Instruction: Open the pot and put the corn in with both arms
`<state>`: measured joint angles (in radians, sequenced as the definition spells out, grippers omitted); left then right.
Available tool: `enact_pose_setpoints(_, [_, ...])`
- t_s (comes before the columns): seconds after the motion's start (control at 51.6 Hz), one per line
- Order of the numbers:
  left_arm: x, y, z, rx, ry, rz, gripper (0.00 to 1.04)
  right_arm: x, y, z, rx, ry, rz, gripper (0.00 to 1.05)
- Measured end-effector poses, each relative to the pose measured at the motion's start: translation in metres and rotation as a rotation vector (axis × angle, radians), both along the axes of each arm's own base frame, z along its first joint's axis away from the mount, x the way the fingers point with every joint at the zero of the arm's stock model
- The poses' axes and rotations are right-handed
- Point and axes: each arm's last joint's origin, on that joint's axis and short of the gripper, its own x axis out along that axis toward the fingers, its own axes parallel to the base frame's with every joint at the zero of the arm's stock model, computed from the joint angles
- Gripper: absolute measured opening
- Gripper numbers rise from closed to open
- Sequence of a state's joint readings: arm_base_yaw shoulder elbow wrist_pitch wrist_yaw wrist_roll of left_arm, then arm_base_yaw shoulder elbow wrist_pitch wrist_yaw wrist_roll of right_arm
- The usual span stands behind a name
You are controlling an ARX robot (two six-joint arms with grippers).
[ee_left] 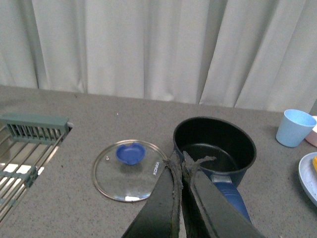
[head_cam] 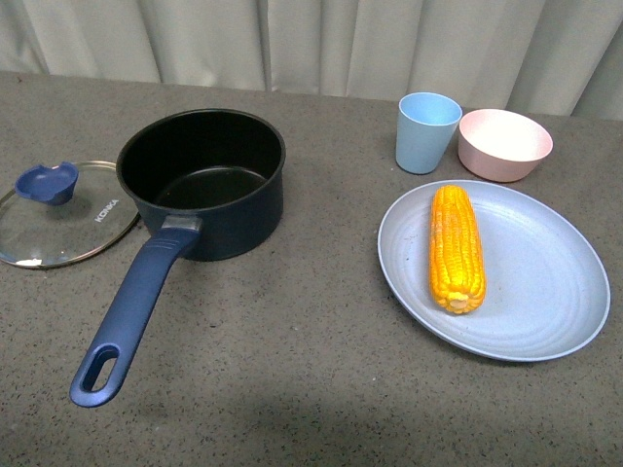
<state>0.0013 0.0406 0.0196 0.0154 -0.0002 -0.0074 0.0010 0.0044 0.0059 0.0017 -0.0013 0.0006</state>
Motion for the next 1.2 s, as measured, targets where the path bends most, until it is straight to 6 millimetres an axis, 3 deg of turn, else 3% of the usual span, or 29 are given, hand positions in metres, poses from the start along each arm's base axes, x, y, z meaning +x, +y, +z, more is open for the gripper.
enact_pose_setpoints(0.233, [-0.002, 0.000, 0.001, -0.001, -0.021, 0.000, 0.05, 0.000, 0.000, 0.000, 0.000, 0.000, 0.000, 0.96])
enact_pose_setpoints(0.407, [-0.002, 0.000, 0.001, 0.000, -0.022, 0.000, 0.33, 0.000, 0.000, 0.000, -0.001, 0.002, 0.000, 0.96])
enact_pose_setpoints(0.562, [-0.002, 0.000, 0.002, 0.000, -0.023, 0.000, 0.60, 0.012, 0.003, -0.001, -0.115, 0.185, -0.024, 0.96])
enact_pose_setpoints(0.659, [-0.002, 0.000, 0.002, 0.000, -0.023, 0.000, 0.82, 0.041, 0.012, 0.009, -0.116, 0.215, 0.006, 0.96])
enact_pose_setpoints(0.736, [-0.002, 0.000, 0.002, 0.000, -0.023, 0.000, 0.99, 0.077, 0.022, 0.015, -0.056, 0.293, 0.035, 0.96])
enact_pose_setpoints(0.969, [-0.002, 0.000, 0.002, 0.002, -0.023, 0.000, 0.98, 0.168, 0.053, -0.017, 0.076, 0.664, 0.017, 0.96])
enact_pose_setpoints(1.201, [-0.002, 0.000, 0.002, 0.002, -0.023, 0.000, 0.98, 0.215, 0.086, -0.047, 0.079, 0.906, -0.010, 0.96])
